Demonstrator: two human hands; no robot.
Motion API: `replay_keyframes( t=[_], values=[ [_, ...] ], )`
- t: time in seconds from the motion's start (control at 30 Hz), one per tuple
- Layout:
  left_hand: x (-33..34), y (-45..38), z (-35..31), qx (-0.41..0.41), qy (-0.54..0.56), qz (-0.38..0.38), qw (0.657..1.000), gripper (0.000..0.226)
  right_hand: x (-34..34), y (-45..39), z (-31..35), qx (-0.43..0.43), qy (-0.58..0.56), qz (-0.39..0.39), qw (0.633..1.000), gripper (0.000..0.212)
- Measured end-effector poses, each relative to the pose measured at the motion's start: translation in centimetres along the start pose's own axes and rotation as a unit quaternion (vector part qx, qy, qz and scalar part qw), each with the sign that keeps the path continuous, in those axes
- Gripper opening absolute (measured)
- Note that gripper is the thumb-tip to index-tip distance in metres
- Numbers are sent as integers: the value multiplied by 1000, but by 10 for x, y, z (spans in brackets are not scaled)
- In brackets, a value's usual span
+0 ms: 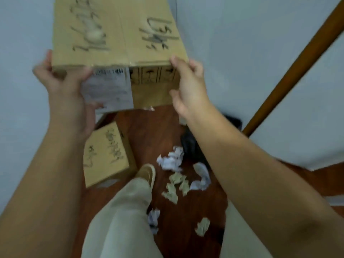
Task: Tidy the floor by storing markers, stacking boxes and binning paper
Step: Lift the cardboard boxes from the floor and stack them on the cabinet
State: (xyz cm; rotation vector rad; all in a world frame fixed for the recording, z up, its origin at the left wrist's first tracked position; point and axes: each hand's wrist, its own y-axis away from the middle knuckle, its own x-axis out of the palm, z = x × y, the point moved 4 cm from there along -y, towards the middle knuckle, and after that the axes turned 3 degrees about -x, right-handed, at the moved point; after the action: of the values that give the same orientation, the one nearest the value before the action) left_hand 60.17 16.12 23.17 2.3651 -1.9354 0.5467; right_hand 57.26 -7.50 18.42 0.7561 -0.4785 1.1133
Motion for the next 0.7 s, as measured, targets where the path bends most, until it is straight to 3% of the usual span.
replay_keyframes(
  t=[0.07,0.17,0.23,0.4,0.53,0.7],
  values=[
    [49,53,-28,-26,-11,-2,1000,50,8,12,39,-36,18,26,999,46],
    [78,60,-64,-6,21,7,1000,46,29,36,101,-104,44,46,993,43],
    [95,59,-87,-21,42,-17,999,44,35,51,126,-113,63,60,990,45],
    [114,90,-125,-26,11,10,1000,58,47,87,159,-128,67,67,987,46],
    [129,111,-151,33,-15,0,999,65,56,107,184,-173,40,101,979,52],
    [159,133,-202,95,58,26,993,66,77,145,240,-242,23,170,955,58]
  ],
)
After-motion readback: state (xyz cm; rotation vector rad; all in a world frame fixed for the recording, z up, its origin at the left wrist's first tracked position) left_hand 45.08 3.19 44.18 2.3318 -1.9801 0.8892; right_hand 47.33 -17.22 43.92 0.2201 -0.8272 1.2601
